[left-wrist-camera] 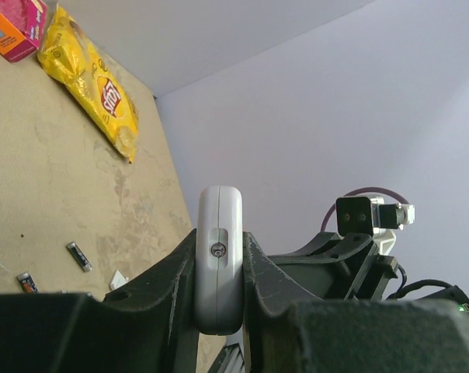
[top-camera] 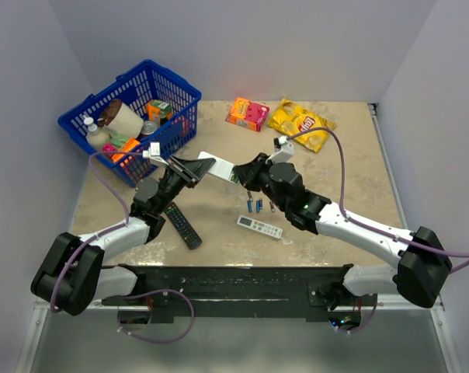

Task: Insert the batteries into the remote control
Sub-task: Load the battery into the remote control.

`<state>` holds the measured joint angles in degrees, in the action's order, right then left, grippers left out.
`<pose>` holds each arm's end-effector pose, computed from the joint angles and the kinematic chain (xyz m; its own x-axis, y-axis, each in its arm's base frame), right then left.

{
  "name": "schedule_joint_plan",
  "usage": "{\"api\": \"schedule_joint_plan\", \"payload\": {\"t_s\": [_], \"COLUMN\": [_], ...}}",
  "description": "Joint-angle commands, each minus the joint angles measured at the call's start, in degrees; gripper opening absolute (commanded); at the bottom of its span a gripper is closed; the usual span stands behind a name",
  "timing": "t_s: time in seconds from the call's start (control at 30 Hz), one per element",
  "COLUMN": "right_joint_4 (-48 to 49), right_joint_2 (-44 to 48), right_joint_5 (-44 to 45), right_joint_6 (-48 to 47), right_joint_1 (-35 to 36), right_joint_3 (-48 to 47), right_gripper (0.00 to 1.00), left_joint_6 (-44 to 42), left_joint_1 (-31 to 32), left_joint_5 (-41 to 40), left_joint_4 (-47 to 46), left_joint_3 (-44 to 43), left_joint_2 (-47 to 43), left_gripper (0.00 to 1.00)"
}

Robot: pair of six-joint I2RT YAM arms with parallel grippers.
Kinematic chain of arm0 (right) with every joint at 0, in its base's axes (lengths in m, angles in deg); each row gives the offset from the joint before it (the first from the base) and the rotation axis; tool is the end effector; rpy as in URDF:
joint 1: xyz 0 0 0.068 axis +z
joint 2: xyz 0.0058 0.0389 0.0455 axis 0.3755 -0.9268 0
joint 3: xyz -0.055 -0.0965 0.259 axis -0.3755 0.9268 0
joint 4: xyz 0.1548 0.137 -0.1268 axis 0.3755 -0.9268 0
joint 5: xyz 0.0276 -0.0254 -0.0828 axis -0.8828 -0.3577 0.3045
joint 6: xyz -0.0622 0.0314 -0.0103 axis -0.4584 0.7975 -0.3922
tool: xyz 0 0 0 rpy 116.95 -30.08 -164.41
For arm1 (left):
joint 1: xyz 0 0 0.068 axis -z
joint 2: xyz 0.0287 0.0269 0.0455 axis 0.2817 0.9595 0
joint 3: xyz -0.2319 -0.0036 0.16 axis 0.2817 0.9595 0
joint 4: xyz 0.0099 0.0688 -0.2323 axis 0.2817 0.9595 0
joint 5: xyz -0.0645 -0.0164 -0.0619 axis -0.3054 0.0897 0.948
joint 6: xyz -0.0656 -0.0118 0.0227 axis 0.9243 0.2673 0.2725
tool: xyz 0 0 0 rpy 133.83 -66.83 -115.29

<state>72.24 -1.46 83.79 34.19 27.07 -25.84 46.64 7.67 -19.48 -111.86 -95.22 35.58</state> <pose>0.2070 0.2118 0.3148 -0.4696 0.5347 -0.7026 -0.2548 0.6799 0.6876 0.2298 -0.1152 0.2693 -0.5120 -0.8007 -0.3111 0.3166 0.1607 -0.9348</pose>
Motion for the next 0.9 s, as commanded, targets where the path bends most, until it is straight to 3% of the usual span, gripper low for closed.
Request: {"api": "schedule_joint_plan", "payload": {"t_s": [0.0,0.37,0.87], "right_joint_4": [-0.03,-1.61,-4.51], "right_joint_2": [-0.62,0.44,4.04], "right_joint_5": [-0.62,0.00,3.68], "right_joint_6": [-1.21,-2.70,-3.84], "right_joint_1": [0.27,0.36,0.36], "right_joint_3": [-0.42,-2.18,-1.92], "right_gripper": [0.06,0.23,0.32], "left_joint_6": [1.67,2.90,3.61], "left_joint_1": [0.31,0.31,0.49], "left_joint_5": [-1.35,-1.44,-0.65], "left_joint_4": [-7.66,-12.93,-15.57], "left_joint_3": [-0.42,-0.16,0.37], "left_joint_2": [-0.14,1.53,1.36], "left_gripper": [0.00,0.00,0.00]}}
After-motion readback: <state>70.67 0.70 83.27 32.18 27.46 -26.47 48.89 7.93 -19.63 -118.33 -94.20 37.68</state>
